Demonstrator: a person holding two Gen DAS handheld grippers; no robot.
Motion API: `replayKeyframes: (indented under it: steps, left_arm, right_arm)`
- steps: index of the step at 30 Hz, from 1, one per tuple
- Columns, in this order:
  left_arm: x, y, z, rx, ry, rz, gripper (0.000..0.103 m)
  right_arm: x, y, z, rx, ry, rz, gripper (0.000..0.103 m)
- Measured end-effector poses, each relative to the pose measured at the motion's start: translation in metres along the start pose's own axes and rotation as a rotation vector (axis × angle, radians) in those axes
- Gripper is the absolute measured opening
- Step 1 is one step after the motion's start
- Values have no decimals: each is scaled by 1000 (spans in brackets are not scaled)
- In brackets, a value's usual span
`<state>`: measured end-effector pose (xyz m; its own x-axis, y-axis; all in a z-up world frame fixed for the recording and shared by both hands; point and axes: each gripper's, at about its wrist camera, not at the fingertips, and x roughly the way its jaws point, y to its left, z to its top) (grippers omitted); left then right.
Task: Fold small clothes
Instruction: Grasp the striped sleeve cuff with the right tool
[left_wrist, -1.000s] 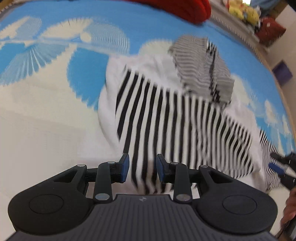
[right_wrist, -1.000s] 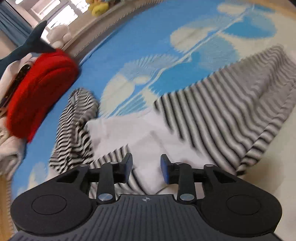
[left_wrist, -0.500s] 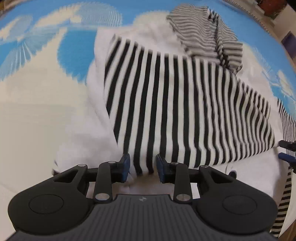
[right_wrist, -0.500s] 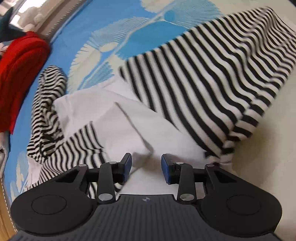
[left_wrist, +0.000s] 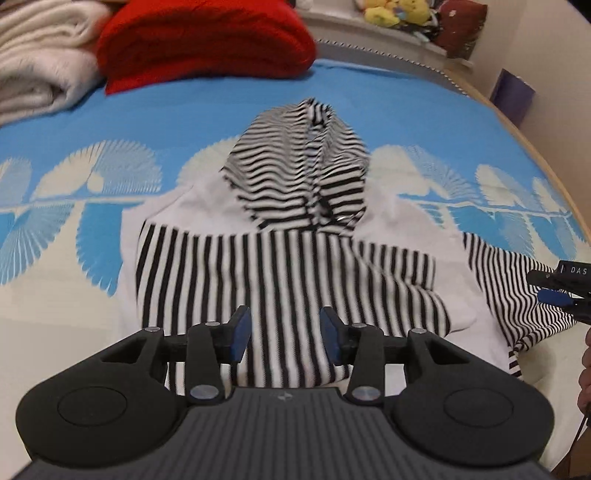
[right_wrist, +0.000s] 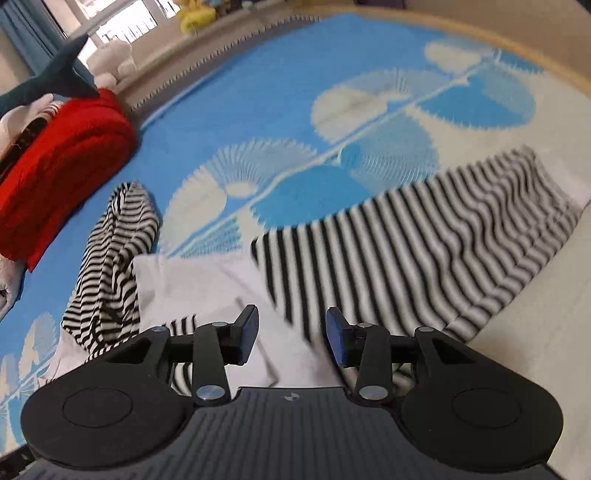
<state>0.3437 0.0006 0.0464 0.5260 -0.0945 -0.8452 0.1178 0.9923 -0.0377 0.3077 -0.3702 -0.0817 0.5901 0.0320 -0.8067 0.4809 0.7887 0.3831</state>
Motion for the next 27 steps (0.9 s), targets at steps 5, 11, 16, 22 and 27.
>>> replayKeyframes:
  steps: [5, 11, 16, 22, 27]
  left_arm:
    - [-2, -24, -3, 5, -23, 2, 46]
    - [-1, -42, -3, 38, -39, 7, 46]
    - [1, -51, -5, 81, -57, 26, 46]
    - [11, -51, -5, 86, -43, 45, 46]
    - [15, -43, -2, 62, -36, 58, 46]
  right_arm:
    - [-9, -25, 9, -21, -41, -24, 43]
    - [-6, -73, 15, 62, -10, -83, 43]
    - [-11, -101, 21, 109, -35, -89, 43]
    - [-18, -126, 34, 143, -68, -91, 43]
    - [-16, -170, 42, 296, -61, -145, 43]
